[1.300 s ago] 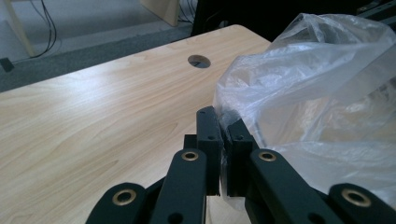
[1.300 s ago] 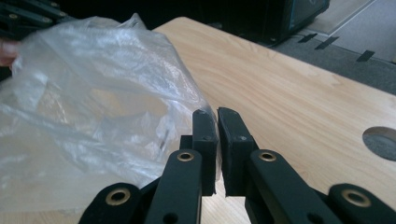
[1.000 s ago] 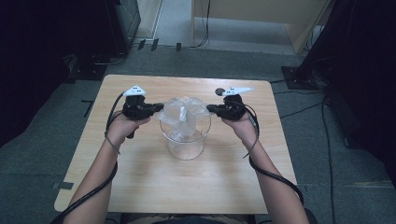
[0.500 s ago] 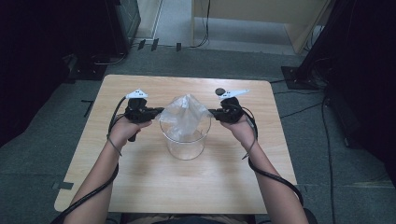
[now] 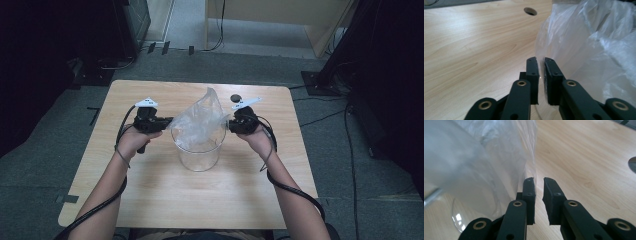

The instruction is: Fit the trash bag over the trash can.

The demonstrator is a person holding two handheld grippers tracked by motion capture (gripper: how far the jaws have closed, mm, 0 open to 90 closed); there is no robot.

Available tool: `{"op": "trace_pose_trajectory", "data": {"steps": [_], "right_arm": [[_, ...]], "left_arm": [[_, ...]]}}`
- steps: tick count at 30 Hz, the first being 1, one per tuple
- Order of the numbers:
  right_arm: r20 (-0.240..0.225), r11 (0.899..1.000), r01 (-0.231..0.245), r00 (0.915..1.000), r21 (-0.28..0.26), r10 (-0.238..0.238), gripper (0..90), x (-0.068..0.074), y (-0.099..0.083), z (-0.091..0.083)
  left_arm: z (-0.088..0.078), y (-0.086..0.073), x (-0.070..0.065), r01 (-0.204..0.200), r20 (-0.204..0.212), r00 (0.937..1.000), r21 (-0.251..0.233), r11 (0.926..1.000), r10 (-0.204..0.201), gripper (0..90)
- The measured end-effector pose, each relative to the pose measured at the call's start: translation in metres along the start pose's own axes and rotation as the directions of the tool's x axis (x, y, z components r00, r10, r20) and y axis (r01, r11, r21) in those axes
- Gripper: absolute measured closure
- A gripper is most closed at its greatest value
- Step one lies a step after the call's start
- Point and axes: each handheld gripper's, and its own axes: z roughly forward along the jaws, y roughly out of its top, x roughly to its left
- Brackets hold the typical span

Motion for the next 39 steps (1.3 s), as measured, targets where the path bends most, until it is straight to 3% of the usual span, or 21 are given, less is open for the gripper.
{"op": "trace_pose_trajectory", "data": {"steps": [4,8,13,25,30,39], "right_arm": [[-0.005,0.998,-0.026,0.9997,-0.057,0.026,69.1,-0.003,0.003,-0.009],[-0.004,0.993,-0.044,0.999,-0.11,0.044,55.2,-0.006,0.005,-0.017],[-0.021,0.986,-0.058,0.9982,-0.159,0.056,47.0,-0.007,0.008,-0.025],[-0.051,0.971,-0.089,0.9955,-0.221,0.08,42.4,-0.009,0.014,-0.042],[-0.047,0.966,-0.101,0.9946,-0.239,0.092,41.9,-0.011,0.014,-0.047],[-0.058,0.97,-0.095,0.9947,-0.223,0.084,40.7,-0.009,0.015,-0.056]], "left_arm": [[-0.002,0.002,-0.001,-0.027,-0.015,0.9995,-0.011,0.9996,0.027,73.5],[-0.005,0.002,0.001,-0.024,-0.019,0.9996,-0.036,0.9991,0.023,64.3],[-0.011,0.004,0.003,-0.018,-0.013,0.9998,-0.063,0.9978,0.018,58.3],[-0.024,0.013,0.001,-0.031,0.005,0.9995,-0.078,0.9965,0.031,54.0],[-0.03,0.015,0.001,-0.046,-0.008,0.9989,-0.084,0.9954,0.046,53.0],[-0.041,0.02,-0.004,-0.063,0.022,0.9976,-0.096,0.9935,0.065,51.3]]}}
